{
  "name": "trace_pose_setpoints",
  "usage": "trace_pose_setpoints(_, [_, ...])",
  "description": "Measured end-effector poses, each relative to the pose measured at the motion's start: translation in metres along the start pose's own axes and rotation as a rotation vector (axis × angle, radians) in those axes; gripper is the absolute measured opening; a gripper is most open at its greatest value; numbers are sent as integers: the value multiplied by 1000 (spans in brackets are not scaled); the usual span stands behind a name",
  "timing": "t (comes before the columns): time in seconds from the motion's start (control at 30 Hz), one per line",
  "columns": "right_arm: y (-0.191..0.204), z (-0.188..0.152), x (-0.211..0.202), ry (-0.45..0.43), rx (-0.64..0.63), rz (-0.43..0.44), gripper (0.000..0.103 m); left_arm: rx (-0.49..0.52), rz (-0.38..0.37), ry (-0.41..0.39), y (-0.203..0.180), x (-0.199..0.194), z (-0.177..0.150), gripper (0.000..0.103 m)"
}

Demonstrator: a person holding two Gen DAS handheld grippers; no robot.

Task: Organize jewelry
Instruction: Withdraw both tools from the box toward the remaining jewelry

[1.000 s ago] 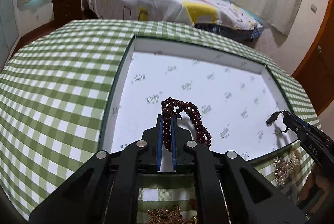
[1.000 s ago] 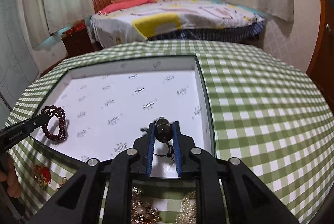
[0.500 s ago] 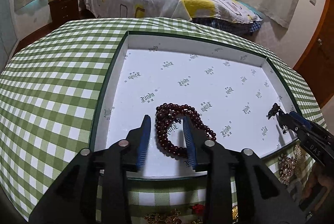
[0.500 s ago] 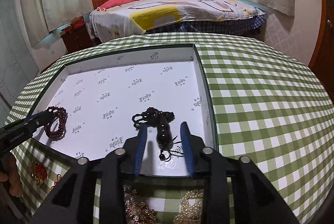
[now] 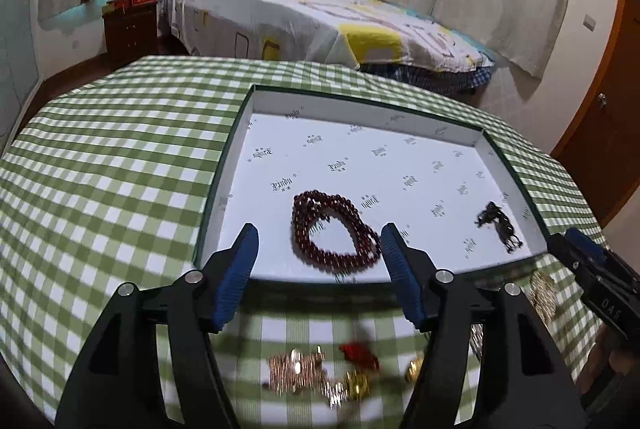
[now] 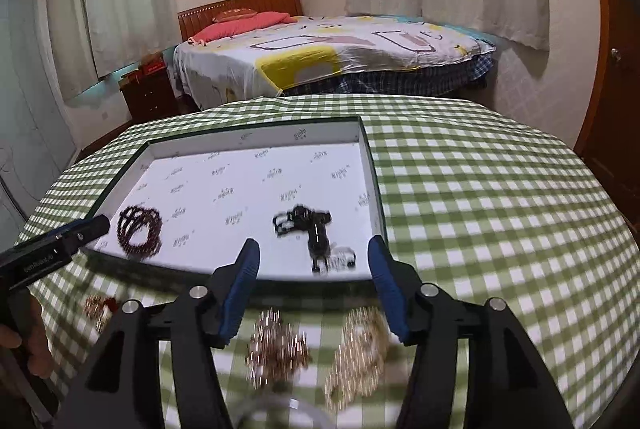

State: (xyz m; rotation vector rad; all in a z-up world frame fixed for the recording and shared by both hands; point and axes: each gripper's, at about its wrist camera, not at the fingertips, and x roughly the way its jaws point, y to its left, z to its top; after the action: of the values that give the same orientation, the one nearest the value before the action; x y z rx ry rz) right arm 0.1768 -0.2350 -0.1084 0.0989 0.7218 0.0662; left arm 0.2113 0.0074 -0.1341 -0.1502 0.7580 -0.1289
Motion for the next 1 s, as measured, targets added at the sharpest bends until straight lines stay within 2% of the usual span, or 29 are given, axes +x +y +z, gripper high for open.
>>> trace_pose_setpoints(0.27, [4, -48, -38, -27, -11, -13, 66, 16, 16, -92, -4, -54, -39, 68])
trace_pose_setpoints(0.5, [15, -85, -48, -16, -77, 4, 71, 17, 33, -73, -3, -70, -74, 68])
trace_pose_setpoints(0.7, [19, -95, -46, -11, -85, 21, 75, 21, 32, -63, -8, -73, -97, 69])
trace_pose_setpoints(1.0, [16, -100, -36, 25, -59, 17, 76, 66, -2, -40, -23, -70, -110, 70])
